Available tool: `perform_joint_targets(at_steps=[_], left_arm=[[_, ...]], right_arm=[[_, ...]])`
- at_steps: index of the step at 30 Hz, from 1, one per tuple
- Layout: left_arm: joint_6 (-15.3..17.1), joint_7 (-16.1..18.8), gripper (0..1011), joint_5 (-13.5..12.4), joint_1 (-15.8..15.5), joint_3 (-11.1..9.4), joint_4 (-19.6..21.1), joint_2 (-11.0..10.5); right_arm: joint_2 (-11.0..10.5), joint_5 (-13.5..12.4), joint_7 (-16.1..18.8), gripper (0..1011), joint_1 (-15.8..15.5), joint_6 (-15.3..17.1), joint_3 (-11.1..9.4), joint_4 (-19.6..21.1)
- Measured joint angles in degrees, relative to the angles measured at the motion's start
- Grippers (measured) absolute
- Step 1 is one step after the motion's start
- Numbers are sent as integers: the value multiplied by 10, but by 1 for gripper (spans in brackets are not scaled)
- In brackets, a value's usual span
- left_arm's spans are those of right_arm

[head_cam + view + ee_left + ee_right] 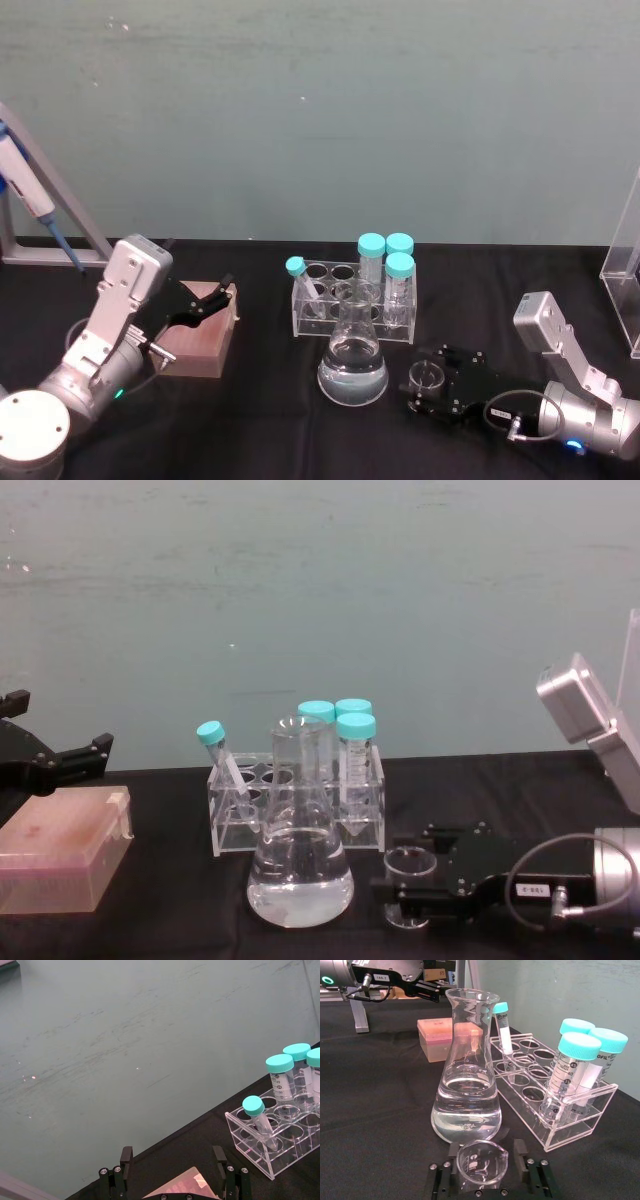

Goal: Place the experimental apparatus aside using one hand.

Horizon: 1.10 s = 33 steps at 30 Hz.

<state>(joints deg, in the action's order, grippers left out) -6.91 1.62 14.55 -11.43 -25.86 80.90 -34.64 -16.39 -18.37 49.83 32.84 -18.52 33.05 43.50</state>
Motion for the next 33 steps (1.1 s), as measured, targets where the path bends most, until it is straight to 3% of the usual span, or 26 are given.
perform_joint_targets(at_steps=[4, 8, 19, 33], left_arm=[[0, 0, 1000, 0, 0, 0, 0, 0], [0, 0, 1000, 0, 0, 0, 0, 0], [0, 0, 1000, 0, 0, 0, 0, 0], [0, 0, 1000, 0, 0, 0, 0, 0]], right_arm=[[0, 0, 0, 574, 0, 0, 0, 0], [0, 0, 0, 509, 0, 0, 0, 0], [0, 0, -1, 501, 0, 0, 0, 1], [-3, 3, -33, 501, -7, 1, -17, 12]])
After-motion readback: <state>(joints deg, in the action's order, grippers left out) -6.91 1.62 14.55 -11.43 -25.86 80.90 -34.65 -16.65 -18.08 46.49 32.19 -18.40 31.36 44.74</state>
